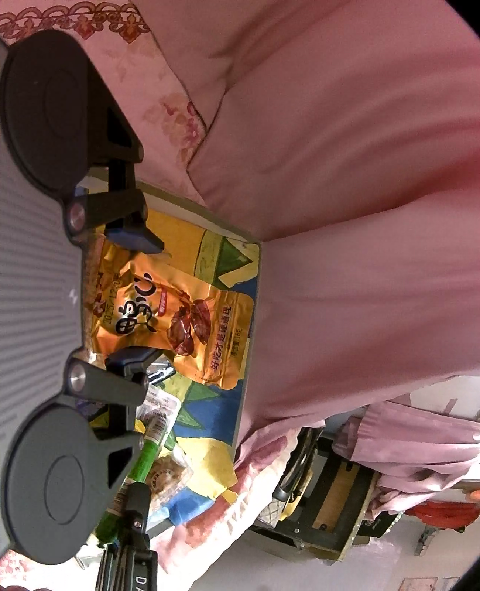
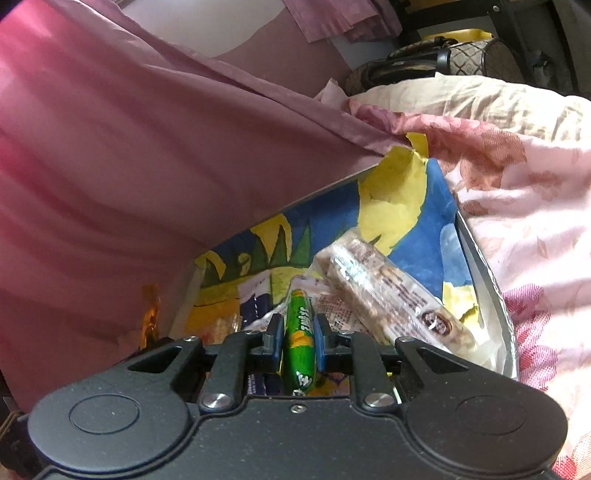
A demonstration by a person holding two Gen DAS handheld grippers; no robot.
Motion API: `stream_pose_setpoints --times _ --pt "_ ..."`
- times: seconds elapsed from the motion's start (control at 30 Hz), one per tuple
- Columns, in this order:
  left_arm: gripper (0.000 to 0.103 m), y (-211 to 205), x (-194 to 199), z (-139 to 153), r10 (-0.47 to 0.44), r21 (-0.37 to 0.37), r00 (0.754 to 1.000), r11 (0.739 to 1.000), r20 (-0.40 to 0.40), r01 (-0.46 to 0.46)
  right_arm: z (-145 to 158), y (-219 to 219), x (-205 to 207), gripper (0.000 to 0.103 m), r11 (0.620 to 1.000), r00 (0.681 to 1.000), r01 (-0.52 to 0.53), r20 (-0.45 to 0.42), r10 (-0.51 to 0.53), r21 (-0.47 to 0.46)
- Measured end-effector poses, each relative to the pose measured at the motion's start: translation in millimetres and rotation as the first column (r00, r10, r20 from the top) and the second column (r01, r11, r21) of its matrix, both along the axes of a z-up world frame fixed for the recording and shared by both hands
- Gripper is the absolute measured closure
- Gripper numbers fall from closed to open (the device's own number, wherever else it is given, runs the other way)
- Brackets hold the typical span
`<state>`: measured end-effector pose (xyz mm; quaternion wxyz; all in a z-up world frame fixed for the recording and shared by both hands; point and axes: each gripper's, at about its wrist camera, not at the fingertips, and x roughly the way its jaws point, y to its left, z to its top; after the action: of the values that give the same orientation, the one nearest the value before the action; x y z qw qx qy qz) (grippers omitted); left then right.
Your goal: Organize snacks
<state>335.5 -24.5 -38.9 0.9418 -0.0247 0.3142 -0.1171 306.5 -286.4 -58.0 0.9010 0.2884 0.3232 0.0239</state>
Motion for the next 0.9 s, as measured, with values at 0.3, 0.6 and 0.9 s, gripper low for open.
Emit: stream_pose_setpoints --times 0.3,0.6,0.9 --pt "0.046 -3.9 3.0 -9.0 -0.005 0.014 0.999 1.000 -0.032 0.005 -5.7 -0.1 2.0 0.080 1.000 1.000 -0.006 -0.027 0.006 0.000" --pt "0.034 -4.0 -1.0 -8.5 -0.009 0.024 0.998 1.000 -0.067 0.011 4.3 4.9 -5.2 0.057 0.999 1.000 -0.023 0.003 0.023 -0.049" --pt "0.016 -0.6 -19.8 11.2 -0.007 0.044 1.000 0.999 -0.030 0.009 26.9 12.5 -27.8 0.031 0.989 0.996 -0.033 0.076 0.045 -0.144"
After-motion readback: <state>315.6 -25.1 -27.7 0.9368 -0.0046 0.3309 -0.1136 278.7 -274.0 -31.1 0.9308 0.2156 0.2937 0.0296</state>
